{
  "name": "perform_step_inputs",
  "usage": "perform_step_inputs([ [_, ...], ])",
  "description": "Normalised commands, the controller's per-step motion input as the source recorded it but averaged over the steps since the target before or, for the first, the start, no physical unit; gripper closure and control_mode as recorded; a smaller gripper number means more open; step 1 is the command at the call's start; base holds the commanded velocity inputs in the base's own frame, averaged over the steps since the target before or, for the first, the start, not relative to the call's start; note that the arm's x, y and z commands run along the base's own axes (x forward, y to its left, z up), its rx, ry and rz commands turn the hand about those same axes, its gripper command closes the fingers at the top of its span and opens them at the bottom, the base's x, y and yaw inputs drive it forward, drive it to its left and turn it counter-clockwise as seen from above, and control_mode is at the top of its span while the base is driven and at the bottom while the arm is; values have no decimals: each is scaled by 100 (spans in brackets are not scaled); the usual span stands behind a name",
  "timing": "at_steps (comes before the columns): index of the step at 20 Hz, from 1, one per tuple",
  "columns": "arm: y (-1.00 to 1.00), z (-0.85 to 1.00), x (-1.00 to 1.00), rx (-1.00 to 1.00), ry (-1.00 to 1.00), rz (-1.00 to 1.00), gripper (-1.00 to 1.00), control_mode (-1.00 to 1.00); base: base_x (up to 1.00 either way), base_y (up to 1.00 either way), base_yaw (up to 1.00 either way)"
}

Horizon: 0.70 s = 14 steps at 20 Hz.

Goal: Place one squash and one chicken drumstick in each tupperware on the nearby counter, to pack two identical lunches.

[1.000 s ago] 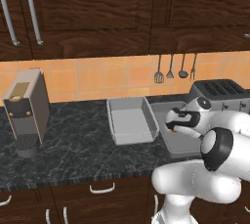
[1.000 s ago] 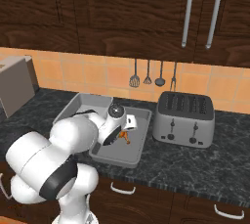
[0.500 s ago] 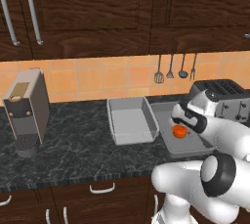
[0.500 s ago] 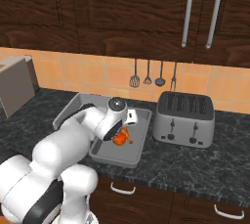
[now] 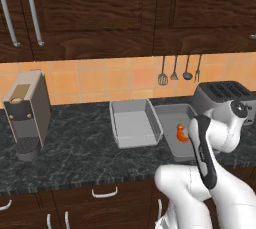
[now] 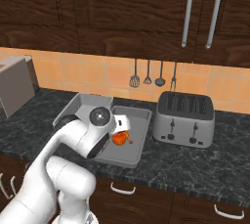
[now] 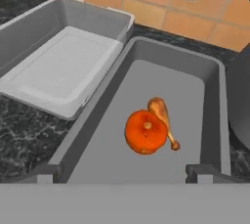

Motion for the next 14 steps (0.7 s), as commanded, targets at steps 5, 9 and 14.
perform_step_inputs([
  [5, 57, 53, -40, -9, -11, 0, -100, -100, 0, 0, 0],
  [9, 49, 18, -32, -11, -2, 0, -100, -100, 0, 0, 0],
  [14, 21, 0, -30, -7, 0, -2, -100, 100, -59, 7, -6],
])
